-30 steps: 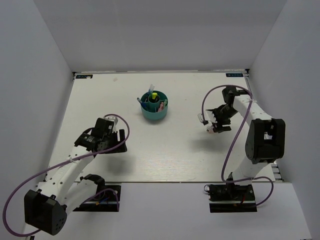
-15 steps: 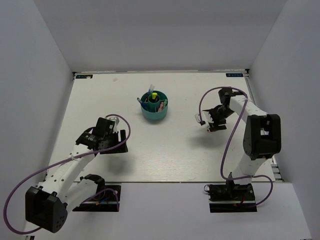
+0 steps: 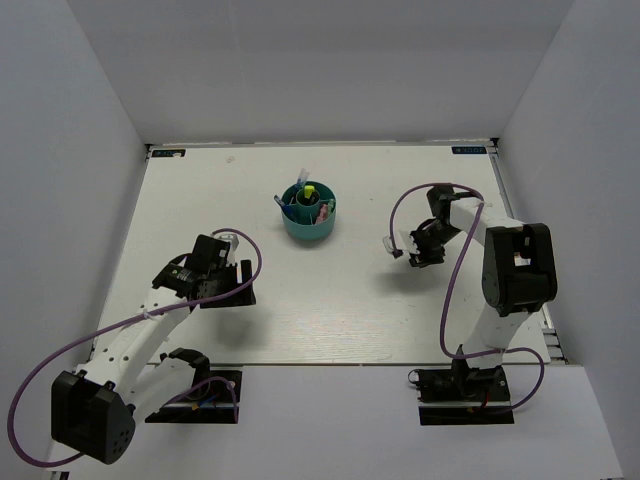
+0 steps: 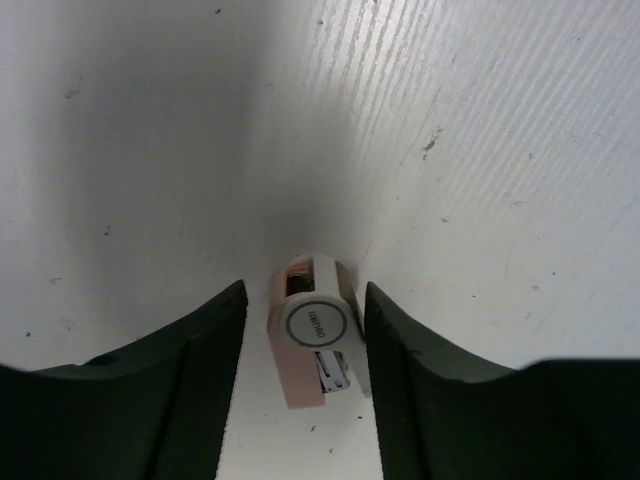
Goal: Sort the stationery into containers
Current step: Pick up the stationery from the center of the board, then place the stationery in the storage box.
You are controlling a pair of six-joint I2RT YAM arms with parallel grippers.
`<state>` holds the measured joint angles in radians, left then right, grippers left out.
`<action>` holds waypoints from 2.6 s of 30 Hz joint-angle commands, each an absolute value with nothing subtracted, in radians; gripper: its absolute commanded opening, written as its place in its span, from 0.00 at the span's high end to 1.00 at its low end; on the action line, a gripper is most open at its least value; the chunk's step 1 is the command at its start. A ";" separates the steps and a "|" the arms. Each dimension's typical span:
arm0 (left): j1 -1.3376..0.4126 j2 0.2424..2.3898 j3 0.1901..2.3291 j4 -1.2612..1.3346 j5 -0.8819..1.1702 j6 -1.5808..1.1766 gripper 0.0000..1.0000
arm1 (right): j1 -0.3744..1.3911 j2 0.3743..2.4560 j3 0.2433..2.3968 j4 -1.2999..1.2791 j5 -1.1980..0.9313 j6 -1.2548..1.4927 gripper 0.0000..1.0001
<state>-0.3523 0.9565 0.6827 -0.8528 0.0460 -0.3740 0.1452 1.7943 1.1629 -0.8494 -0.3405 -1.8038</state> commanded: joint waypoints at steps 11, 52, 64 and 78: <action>-0.348 0.946 0.684 -0.848 0.054 -0.367 0.13 | 0.152 1.753 1.147 -0.793 -0.307 -1.787 0.86; -0.322 1.022 0.673 -0.833 0.008 -0.367 0.12 | 0.249 2.443 2.189 0.744 -1.376 0.445 1.00; -0.308 1.061 0.678 -0.831 0.011 -0.371 0.12 | 0.270 2.479 2.165 0.827 -1.572 0.382 1.00; -0.308 1.060 0.677 -0.831 0.012 -0.370 0.12 | 0.322 2.542 2.181 0.793 -1.549 0.328 1.00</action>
<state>-0.3153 1.0664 0.6800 -0.8516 0.0143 -0.3740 0.3218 2.5214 2.1616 0.7597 -1.4883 0.3546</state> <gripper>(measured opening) 0.878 0.407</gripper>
